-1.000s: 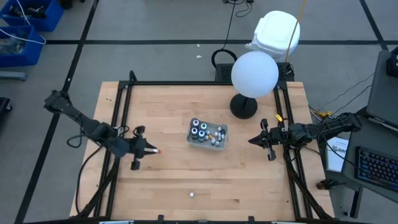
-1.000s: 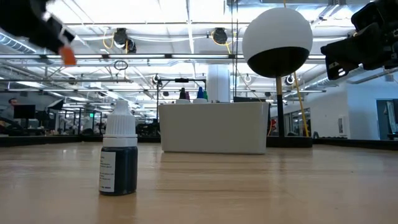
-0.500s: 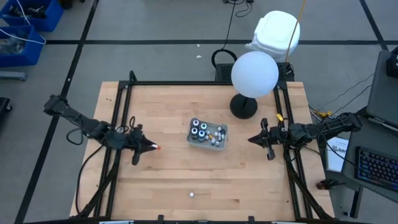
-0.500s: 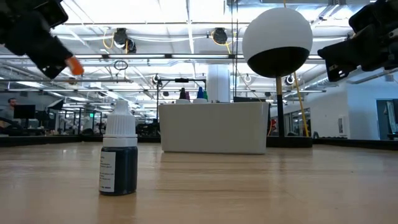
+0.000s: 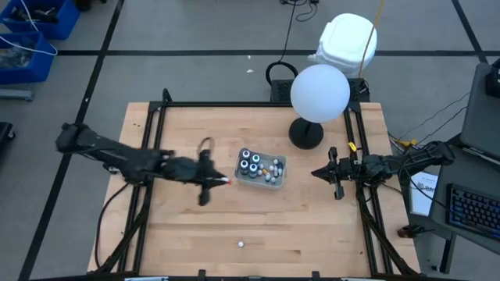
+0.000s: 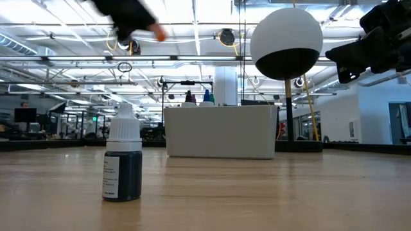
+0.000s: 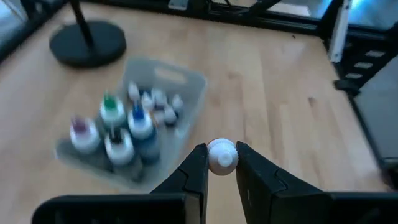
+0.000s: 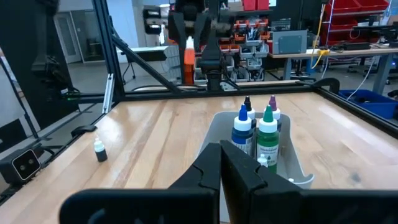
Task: Pick & Place food coloring
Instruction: Put the small orange food coloring bottle into the gray bin
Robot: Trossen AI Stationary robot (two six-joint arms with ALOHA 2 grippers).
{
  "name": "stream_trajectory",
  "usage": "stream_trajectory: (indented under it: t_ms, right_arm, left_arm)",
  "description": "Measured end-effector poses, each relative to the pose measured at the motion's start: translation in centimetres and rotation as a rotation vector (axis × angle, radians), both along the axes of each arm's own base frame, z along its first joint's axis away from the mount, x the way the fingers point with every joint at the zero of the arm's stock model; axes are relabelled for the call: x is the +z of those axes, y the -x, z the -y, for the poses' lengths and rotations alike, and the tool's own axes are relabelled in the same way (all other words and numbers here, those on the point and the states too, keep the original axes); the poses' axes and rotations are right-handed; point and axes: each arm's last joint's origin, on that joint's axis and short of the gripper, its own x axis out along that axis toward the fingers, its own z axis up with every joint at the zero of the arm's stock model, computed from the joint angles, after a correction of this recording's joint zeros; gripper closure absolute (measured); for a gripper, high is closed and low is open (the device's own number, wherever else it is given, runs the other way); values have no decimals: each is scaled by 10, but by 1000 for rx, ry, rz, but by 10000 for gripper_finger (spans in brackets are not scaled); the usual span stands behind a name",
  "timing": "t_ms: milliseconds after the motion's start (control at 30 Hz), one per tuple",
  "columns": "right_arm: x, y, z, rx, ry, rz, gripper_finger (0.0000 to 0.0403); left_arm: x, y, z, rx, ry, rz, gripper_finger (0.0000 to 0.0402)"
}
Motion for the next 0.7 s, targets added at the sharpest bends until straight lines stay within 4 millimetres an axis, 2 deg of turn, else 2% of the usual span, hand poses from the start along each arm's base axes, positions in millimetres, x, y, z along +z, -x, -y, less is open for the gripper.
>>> stream_trajectory:
  t_ms: [133, 267, 367, 467, 567, 700]
  right_arm:
    - [0, 0, 0, 0, -1, 3, 403]
    - [1, 0, 0, 0, -3, 10, 403]
    - [1, 0, 0, 0, -3, 12, 403]
    - [1, 0, 0, 0, -3, 11, 403]
    - [1, 0, 0, 1, -2, 8, 403]
    - [0, 0, 0, 4, 0, 0, 403]
  left_arm:
    - [29, -62, -8, -32, -102, -61, 339]
    - [36, -122, -25, -72, -178, -148, 339]
    - [27, -161, -42, -87, -189, -211, 339]
    - [8, -193, -60, -102, -176, -278, 339]
    - [-10, -215, -75, -108, -158, -338, 339]
    - [-27, -232, -91, -96, -159, -391, 339]
